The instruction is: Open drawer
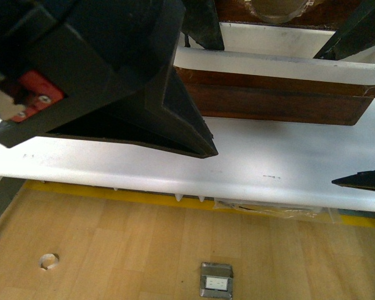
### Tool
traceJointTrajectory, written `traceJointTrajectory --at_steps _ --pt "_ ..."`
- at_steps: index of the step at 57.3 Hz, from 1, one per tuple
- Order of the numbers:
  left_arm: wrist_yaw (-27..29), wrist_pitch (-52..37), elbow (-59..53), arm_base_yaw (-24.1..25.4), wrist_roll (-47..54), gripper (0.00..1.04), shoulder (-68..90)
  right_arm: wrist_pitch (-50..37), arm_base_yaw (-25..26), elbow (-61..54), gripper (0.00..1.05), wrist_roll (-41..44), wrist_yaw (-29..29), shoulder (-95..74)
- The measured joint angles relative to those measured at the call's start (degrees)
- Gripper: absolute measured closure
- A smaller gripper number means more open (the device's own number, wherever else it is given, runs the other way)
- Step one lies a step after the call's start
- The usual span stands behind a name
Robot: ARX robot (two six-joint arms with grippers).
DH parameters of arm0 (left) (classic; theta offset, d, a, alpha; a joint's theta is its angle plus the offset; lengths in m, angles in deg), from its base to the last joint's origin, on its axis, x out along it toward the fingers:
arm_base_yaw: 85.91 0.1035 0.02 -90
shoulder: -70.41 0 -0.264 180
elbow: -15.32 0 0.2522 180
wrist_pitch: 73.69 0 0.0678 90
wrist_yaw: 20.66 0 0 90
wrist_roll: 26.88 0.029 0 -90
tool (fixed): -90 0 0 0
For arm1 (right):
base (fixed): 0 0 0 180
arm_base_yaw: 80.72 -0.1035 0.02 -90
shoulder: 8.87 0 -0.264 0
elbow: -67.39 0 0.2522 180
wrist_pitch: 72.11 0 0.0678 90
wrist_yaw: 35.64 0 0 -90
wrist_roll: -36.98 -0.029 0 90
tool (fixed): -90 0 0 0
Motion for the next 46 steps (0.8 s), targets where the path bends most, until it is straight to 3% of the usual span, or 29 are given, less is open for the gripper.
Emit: traceJointTrajectory --at_steps 15,27,34,46 --pt "0.3 -7.1 -3.2 0.1 -1.6 0.06 -3.3 -1.4 0.8 -0.9 0.09 -0.3 1.7 2.0" --pt "-0.3 -20.9 -7.8 3.5 -8.1 0.06 -10.3 -6.7 6.8 -2.9 0.09 -4.9 9.3 7.1" --pt "-0.1 -29.5 -12.9 6.4 -12.9 0.06 -16.3 -14.2 10.8 -6.1 0.09 -12.4 13.5 11.8" --pt "9.6 -51.7 -25.9 14.5 -25.7 0.06 -26.8 -29.8 17.2 -15.1 0.09 -28.7 16.7 21.1"
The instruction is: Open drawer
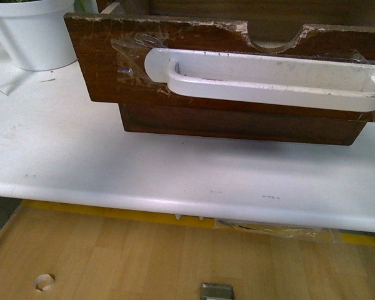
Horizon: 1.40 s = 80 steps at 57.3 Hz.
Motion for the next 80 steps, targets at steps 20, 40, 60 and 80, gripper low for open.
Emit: traceJointTrajectory --at_steps 20,40,60,80 --pt "29.1 -17.8 -21.9 7.6 -18.1 0.06 -19.3 -14.2 9.1 -18.3 0.09 -29.0 -4.7 18.2" --pt "41.4 -9.3 -37.5 18.2 -31.9 0.06 -39.9 -8.9 14.4 -27.0 0.09 -41.8 -5.2 33.7" --pt "10.5 -8.9 -40.7 23.5 -38.0 0.36 -44.0 -11.6 2.1 -30.6 0.36 -42.3 -39.7 39.3" --pt "16.1 -7.2 -45.1 16.0 -39.2 0.96 -50.0 -10.6 1.2 -33.4 0.95 -42.3 -44.7 43.7"
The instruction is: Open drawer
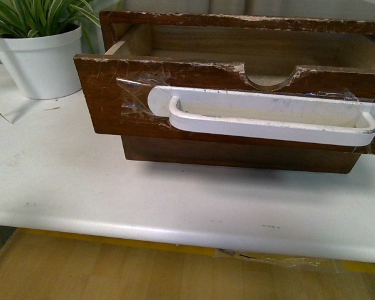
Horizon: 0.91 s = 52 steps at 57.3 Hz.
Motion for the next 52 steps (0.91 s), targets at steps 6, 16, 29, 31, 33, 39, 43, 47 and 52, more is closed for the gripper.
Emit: traceJointTrajectory --at_steps 6,16,29,31,33,39,43,47,52 --pt "-0.2 0.6 -0.7 0.0 -0.4 1.01 -1.6 7.1 0.0 -0.6 1.03 0.2 -0.1 5.8" --pt "-0.1 1.9 -2.0 -0.1 -0.5 1.01 -4.0 7.9 0.0 -1.7 1.03 0.2 -0.1 9.7" --pt "-0.2 10.3 -4.2 -0.1 -0.6 1.01 -12.9 8.0 0.0 -3.1 1.03 0.2 -0.1 10.9" --pt "-0.1 11.4 -4.1 -0.1 -0.5 1.01 -15.0 8.0 0.0 -3.1 1.03 0.2 -0.2 10.9" --pt "0.0 11.4 -4.1 -0.2 -0.5 1.01 -15.6 8.0 0.0 -3.1 1.03 0.2 -0.1 10.9" --pt "0.0 11.5 -4.1 -0.2 -0.6 1.01 -16.1 8.0 0.0 -3.1 1.03 0.2 0.0 10.9" --pt "-0.1 11.5 -4.1 -0.2 -0.5 1.01 -16.2 8.0 0.0 -3.1 1.03 0.2 0.0 10.9" --pt "-0.1 11.5 -4.1 -0.2 -0.5 1.01 -16.2 8.0 0.0 -3.1 1.03 0.2 -0.1 10.9" --pt "0.0 11.5 -4.1 -0.2 -0.6 1.01 -16.2 8.0 0.0 -3.1 1.03 0.2 -0.1 10.9"
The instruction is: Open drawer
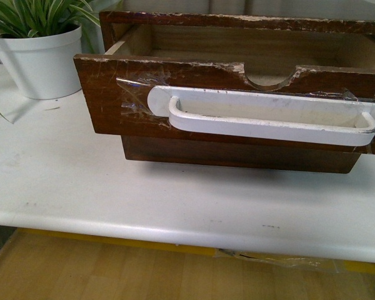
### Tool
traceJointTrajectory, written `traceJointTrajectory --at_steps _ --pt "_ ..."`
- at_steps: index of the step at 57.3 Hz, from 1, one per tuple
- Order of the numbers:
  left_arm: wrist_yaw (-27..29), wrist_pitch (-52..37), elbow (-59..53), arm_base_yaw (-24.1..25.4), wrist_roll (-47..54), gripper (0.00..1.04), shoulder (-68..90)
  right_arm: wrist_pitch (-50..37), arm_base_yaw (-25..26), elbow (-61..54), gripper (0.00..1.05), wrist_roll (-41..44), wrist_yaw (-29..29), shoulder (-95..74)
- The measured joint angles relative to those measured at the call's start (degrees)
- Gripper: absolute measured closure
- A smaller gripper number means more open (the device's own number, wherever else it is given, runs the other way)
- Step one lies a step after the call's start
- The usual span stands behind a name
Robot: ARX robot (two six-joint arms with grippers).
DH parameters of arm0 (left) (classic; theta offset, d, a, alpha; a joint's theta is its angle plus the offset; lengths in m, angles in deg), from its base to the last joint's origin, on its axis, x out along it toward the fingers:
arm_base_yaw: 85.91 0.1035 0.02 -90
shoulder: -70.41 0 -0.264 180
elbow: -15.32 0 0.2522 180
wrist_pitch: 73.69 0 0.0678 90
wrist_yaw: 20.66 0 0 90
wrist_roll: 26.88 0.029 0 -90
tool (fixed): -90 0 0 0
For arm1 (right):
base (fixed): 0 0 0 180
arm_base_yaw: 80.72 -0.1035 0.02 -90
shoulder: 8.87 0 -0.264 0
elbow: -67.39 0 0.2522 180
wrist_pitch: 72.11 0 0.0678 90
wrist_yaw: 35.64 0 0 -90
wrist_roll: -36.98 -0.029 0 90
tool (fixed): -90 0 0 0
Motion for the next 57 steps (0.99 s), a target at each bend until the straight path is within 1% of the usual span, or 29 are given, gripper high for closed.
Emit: traceJointTrajectory --at_steps 4,6,7,9,11,14,18,25,28,29,31,32,36,57 --pt "0.0 0.0 0.0 0.0 -0.1 0.99 0.0 0.0 0.0 0.0 1.03 0.0 0.0 0.0" --pt "0.0 0.0 0.0 0.0 0.0 0.92 0.0 0.0 0.0 0.0 1.0 0.0 0.0 0.0" --pt "0.0 0.0 0.0 0.0 0.0 0.9 0.0 0.0 0.0 0.0 0.96 0.0 0.0 0.0" --pt "0.0 0.0 0.0 0.0 0.0 0.83 0.0 0.0 0.0 0.0 0.91 0.0 0.0 0.0" --pt "0.0 0.0 0.0 0.0 0.0 0.76 0.0 0.0 0.0 0.0 0.82 0.0 0.0 0.0" --pt "0.0 0.0 0.0 0.0 0.0 0.62 0.0 0.0 0.0 0.0 0.68 0.0 0.0 0.0" --pt "0.0 0.0 0.0 0.0 0.0 0.51 0.0 0.0 0.0 0.0 0.57 0.0 0.0 0.0" --pt "0.0 0.0 0.0 0.0 0.0 0.19 0.0 0.0 0.0 0.0 0.27 0.0 0.0 0.0" --pt "0.0 0.0 0.0 0.0 0.0 0.1 0.0 0.0 0.0 0.0 0.16 0.0 0.0 0.0" --pt "0.0 0.0 0.0 0.0 0.0 0.06 0.0 0.0 0.0 0.0 0.14 0.0 0.0 0.0" --pt "0.0 0.0 0.0 0.0 0.0 0.04 0.0 0.0 0.0 0.0 0.08 0.0 0.0 0.0" --pt "0.0 0.0 0.0 0.0 0.0 0.05 0.0 0.0 0.0 0.0 0.07 0.0 0.0 0.0" --pt "0.0 0.0 0.0 0.0 0.0 0.07 0.0 0.0 0.0 0.0 0.09 0.0 0.0 0.0" --pt "0.0 0.0 0.0 0.0 0.0 0.06 0.0 0.0 0.0 0.0 0.09 0.0 0.0 0.0"
